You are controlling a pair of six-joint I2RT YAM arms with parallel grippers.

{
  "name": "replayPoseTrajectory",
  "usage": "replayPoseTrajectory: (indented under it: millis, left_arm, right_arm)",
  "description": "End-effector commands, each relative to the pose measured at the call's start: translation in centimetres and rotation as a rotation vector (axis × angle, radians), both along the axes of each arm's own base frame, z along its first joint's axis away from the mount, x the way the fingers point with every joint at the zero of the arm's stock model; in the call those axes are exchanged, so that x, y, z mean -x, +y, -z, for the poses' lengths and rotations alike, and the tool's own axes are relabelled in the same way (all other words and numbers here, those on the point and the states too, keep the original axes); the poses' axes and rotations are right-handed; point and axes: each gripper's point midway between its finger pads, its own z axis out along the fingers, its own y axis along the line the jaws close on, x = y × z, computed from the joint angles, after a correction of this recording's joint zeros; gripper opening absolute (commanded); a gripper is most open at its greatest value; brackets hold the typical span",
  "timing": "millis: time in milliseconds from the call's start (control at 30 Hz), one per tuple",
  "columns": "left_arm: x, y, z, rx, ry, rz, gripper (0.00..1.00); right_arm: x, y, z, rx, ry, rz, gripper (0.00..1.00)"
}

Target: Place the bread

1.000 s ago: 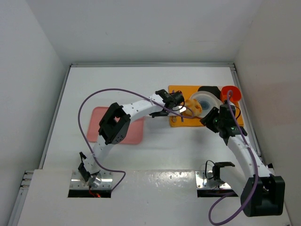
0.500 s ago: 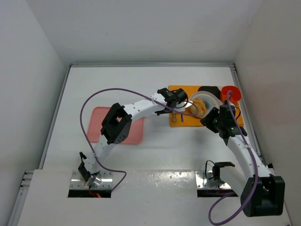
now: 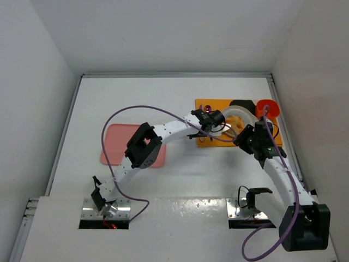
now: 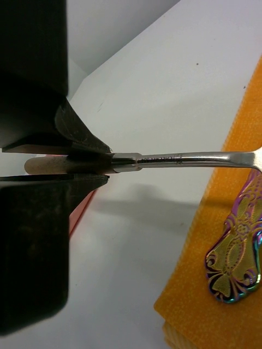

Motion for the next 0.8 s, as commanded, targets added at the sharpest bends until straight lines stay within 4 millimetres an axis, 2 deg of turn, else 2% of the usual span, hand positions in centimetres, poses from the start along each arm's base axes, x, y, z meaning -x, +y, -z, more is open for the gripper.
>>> replayPoseTrajectory:
  millis: [0,67,233,267,333,400,467,500,533,600,633,667,700,733,767]
  left_arm:
    - [-1.3,-2.1,-2.3,0.082,-0.079,0.001,0.00]
    - [-1.6,-2.3,-1.9,0.080,-0.087,-0.010,0.00]
    - [-2.7,-1.6,-4.4,0.126,-0.145,-0.074,0.00]
    - [-3.0,-1.3,-5.9,0.170,-0.156,-0.097,0.00]
    - [-3.1,-0.8,-7.4,0.211,-0.159,-0.112,0.00]
    - [-2.9,-0.1,-10.6,0.285,-0.183,-0.137,0.00]
    - [-2.5,1.2,-11.7,0.306,-0.179,-0.156,0.00]
    - [-2.4,2.2,-12.2,0.316,-0.169,-0.174,0.00]
    - [-1.9,4.1,-13.0,0.335,-0.150,-0.207,0.00]
    - [-1.4,6.6,-13.5,0.340,-0.129,-0.251,0.00]
    - [-1.2,9.6,-12.4,0.311,-0.086,-0.313,0.00]
    - [-0.9,11.8,-13.8,0.327,-0.101,-0.351,0.00]
    - [-0.8,13.5,-13.8,0.329,-0.093,-0.380,0.00]
    - [-1.3,16.9,-13.8,0.337,-0.094,-0.467,0.00]
    - [-0.1,19.2,-12.0,0.314,-0.045,-0.518,0.00]
  right_arm:
    - [-0.5,-0.5,-0.7,0.018,-0.027,0.015,0.42]
    - [-0.4,-0.5,-0.7,0.018,-0.023,0.018,0.42]
    - [-0.1,-1.1,-1.3,0.050,-0.029,0.028,0.41]
    - [0.2,-2.0,-1.4,0.053,-0.018,0.064,0.41]
    - [0.4,-2.7,-2.0,0.077,-0.025,0.073,0.39]
    - [1.7,-3.8,-1.6,0.095,0.020,0.104,0.37]
    - [2.9,-5.1,-1.1,0.126,0.052,0.126,0.35]
    - [3.5,-5.3,-0.9,0.135,0.064,0.126,0.34]
    - [4.2,-5.9,-0.4,0.139,0.092,0.141,0.33]
    - [5.2,-6.4,0.4,0.133,0.116,0.154,0.33]
    - [5.9,-6.5,0.9,0.119,0.143,0.160,0.32]
    - [6.4,-6.7,1.3,0.121,0.157,0.163,0.32]
    - [6.9,-6.8,1.6,0.113,0.168,0.169,0.32]
    - [7.5,-6.9,2.0,0.115,0.191,0.173,0.32]
    - [7.6,-6.9,1.9,0.118,0.186,0.172,0.32]
